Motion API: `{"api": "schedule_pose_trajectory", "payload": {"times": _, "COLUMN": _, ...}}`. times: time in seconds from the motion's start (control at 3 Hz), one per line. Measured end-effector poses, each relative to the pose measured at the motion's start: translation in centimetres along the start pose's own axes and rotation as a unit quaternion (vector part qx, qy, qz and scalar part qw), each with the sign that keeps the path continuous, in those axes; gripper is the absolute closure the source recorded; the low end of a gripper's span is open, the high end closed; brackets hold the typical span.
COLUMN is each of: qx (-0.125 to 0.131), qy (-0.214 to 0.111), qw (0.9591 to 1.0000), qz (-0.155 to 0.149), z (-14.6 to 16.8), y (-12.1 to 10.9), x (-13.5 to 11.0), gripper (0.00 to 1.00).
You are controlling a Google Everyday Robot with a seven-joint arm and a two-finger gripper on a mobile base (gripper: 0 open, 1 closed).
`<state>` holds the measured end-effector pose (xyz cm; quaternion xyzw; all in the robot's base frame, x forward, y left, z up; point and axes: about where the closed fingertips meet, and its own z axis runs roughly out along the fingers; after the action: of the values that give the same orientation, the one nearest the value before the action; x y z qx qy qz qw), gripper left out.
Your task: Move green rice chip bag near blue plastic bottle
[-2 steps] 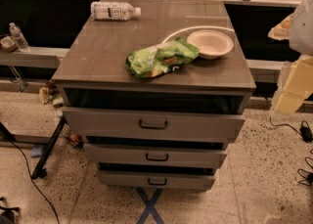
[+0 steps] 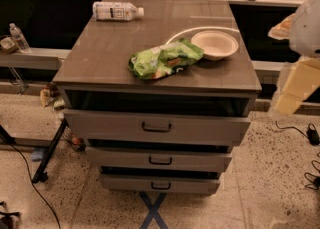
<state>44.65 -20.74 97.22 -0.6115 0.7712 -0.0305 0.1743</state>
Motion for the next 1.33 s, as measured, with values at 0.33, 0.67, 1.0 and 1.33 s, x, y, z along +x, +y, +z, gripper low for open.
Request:
{"api": "schedule_pose_trajectory", "payload": {"times": 0.33, "qx": 0.009, "qy": -0.06, "qw": 0.9976, "qz": -0.035, "z": 5.0, "y": -1.9, "x": -3.9, "gripper": 0.0}}
{"api": "schedule_pose_trajectory", "payload": {"times": 0.67, "qx": 0.017, "qy": -0.092, "qw": 0.9948, "qz": -0.039, "z": 8.4, "y": -3.4, "x": -6.3, "gripper": 0.0}}
{"api": "schedule_pose_trajectory", "payload": {"times": 1.0, "qx": 0.023, "qy": -0.095, "qw": 0.9944, "qz": -0.039, "z": 8.4, "y": -3.7, "x": -6.4, "gripper": 0.0}}
{"api": "schedule_pose_trajectory", "payload": {"times": 1.33, "qx": 0.042, "qy": -0.099, "qw": 0.9937, "qz": -0.033, "z": 8.7, "y": -4.3, "x": -7.3, "gripper": 0.0}}
